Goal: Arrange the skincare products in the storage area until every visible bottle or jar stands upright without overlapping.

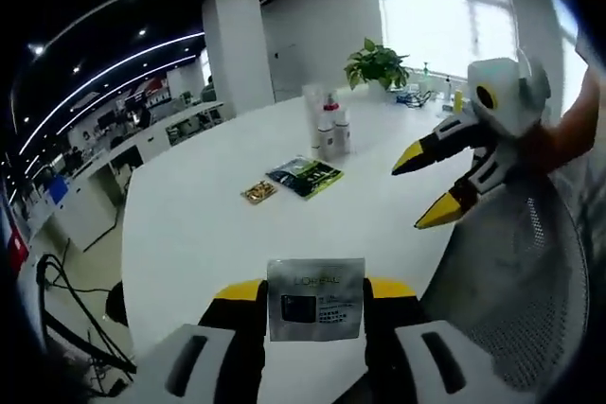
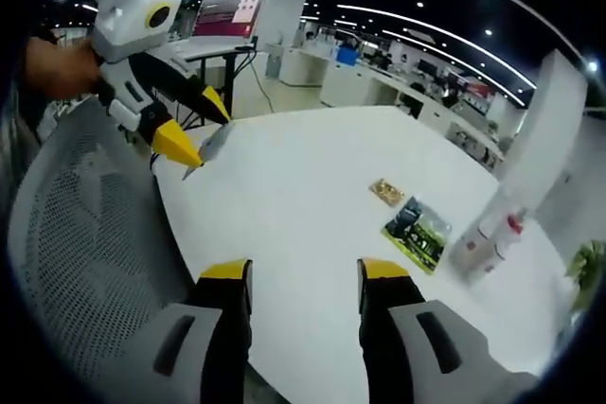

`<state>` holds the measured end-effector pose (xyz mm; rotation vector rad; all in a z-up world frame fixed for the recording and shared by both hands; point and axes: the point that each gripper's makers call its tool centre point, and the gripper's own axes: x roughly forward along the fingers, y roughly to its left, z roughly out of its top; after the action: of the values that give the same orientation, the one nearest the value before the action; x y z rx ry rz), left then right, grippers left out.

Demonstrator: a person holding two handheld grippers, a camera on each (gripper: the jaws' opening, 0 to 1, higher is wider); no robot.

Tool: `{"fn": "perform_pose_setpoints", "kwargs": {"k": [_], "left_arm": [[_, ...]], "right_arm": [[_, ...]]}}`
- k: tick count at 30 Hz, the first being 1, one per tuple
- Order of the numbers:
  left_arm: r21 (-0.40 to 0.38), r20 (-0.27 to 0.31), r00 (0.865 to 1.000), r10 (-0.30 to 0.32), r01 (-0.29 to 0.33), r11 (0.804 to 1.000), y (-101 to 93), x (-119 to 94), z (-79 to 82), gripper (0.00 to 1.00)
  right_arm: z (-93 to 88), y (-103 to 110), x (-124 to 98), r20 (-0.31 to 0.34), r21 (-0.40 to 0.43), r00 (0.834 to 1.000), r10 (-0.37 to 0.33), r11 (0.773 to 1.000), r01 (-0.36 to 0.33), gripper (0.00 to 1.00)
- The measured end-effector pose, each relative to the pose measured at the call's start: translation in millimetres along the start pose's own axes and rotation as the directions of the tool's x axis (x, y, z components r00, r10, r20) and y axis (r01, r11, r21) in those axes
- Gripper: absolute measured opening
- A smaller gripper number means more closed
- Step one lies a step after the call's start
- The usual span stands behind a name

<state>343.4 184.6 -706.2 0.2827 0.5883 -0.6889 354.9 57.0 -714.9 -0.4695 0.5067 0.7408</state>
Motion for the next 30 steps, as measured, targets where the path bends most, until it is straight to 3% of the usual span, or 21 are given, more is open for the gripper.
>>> {"fn": "perform_pose_setpoints", "kwargs": {"k": [8,11,16,20,23,27,30], "left_arm": [[0.083,0.018,0.999,0.045,-0.047,0.995,-12.6,-2.0,-10.0,0.41],[0.127,0.073,0.994,0.078,-0.087,0.988,-8.9,-5.3,-2.9,0.41],[0.143,0.093,0.993,0.069,-0.082,0.986,-13.4,-4.6,0.3,0.41],[0.157,0.087,0.994,0.071,-0.084,0.984,-13.6,-2.7,-1.5,0.41],[0.151,0.094,0.991,0.097,-0.111,0.982,-8.5,-3.0,-0.1,0.41],[0.156,0.127,0.984,0.128,-0.147,0.977,-4.4,-5.4,7.1,0.41],[0.177,0.146,0.980,0.137,-0.162,0.971,-5.0,-5.9,11.0,0.41]], "right_arm": [[-0.8,4.3,1.0,-0.004,0.001,1.000,0.021,1.000,-0.021,0.42],[-0.2,6.8,1.8,-0.004,0.017,0.999,0.035,0.999,-0.035,0.42],[-0.6,8.3,2.6,-0.005,0.033,0.999,0.043,0.999,-0.042,0.42],[2.8,6.0,3.9,0.017,0.135,0.998,0.068,0.988,-0.070,0.42],[5.6,6.5,1.7,0.042,0.232,0.995,0.093,0.968,-0.100,0.42],[11.0,8.9,1.8,0.053,0.299,0.992,0.115,0.946,-0.126,0.42],[30.8,21.5,5.1,0.142,0.449,0.979,0.144,0.872,-0.193,0.42]]}}
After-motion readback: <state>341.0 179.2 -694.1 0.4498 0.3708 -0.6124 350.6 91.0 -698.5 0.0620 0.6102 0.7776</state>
